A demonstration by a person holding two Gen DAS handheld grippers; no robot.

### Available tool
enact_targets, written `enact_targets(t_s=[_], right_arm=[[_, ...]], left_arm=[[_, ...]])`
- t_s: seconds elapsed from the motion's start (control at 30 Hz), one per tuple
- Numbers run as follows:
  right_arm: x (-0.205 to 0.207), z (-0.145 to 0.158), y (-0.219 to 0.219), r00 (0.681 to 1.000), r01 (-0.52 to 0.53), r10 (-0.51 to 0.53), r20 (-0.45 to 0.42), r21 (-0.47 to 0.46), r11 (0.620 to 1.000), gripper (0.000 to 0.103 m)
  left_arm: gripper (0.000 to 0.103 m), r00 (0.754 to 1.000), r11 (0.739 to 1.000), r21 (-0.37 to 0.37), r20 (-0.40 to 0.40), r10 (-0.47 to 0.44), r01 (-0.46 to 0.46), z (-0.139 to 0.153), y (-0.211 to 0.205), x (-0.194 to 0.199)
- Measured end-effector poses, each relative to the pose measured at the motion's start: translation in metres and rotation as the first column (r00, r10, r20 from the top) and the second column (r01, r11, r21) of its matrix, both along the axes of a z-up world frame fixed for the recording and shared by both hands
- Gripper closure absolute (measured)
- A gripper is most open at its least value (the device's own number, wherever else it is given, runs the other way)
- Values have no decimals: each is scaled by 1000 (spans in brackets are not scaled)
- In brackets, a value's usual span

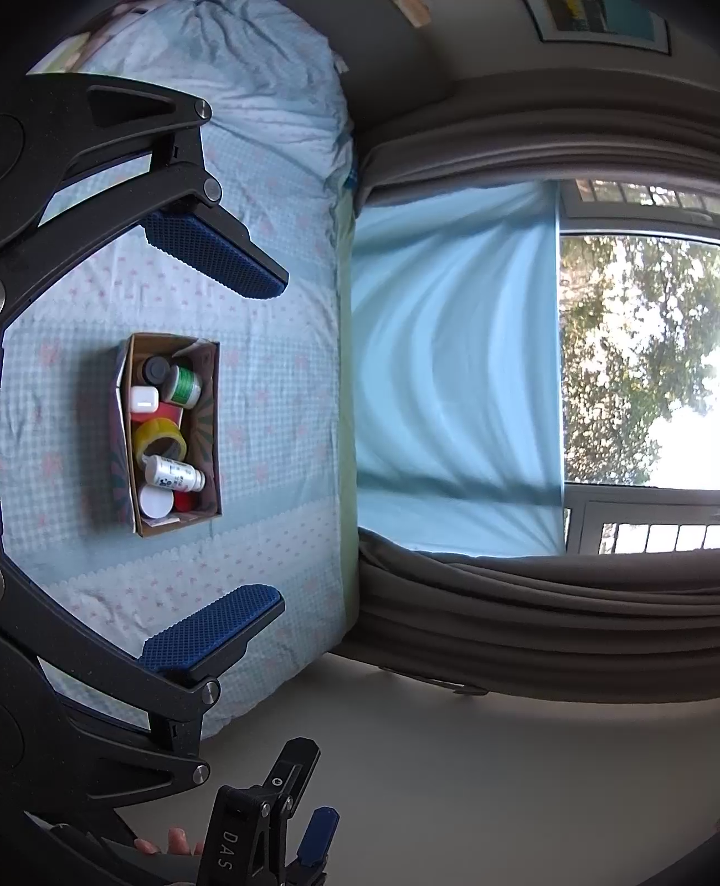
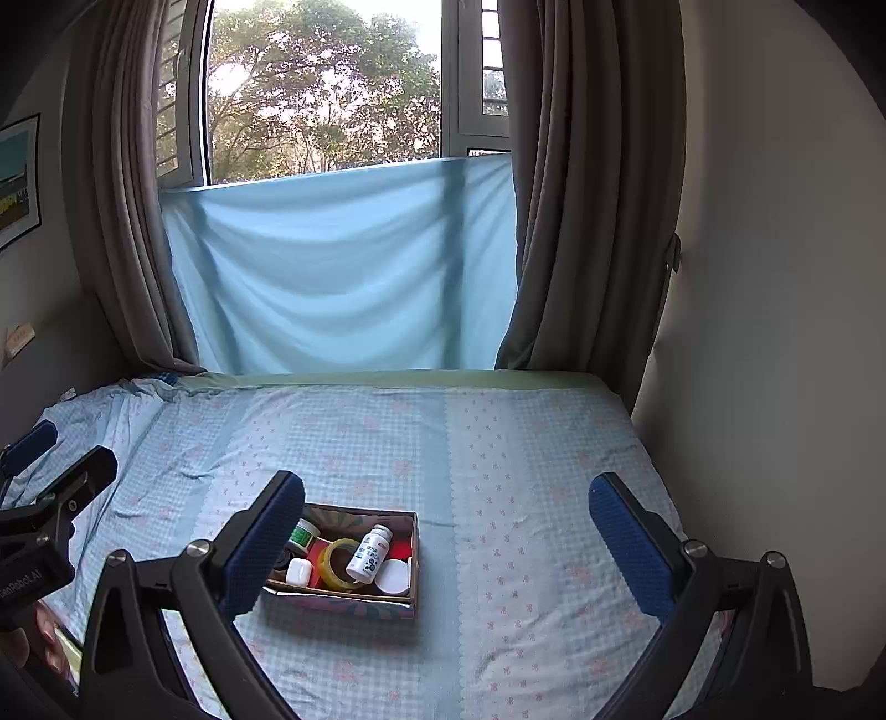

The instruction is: Organize rigid objects

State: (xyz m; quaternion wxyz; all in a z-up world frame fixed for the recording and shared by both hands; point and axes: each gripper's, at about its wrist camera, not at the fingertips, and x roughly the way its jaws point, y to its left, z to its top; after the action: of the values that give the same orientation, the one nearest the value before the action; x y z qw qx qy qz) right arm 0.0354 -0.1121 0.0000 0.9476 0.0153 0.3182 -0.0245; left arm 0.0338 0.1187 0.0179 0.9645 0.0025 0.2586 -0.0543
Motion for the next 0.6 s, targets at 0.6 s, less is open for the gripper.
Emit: enact_targets(t_s=[0.6], right_arm=[[2, 3, 2, 1000, -2, 2, 6, -3, 1000, 1]], left_arm=[[0, 1000, 1000, -6, 24, 12, -12, 2, 4, -4]])
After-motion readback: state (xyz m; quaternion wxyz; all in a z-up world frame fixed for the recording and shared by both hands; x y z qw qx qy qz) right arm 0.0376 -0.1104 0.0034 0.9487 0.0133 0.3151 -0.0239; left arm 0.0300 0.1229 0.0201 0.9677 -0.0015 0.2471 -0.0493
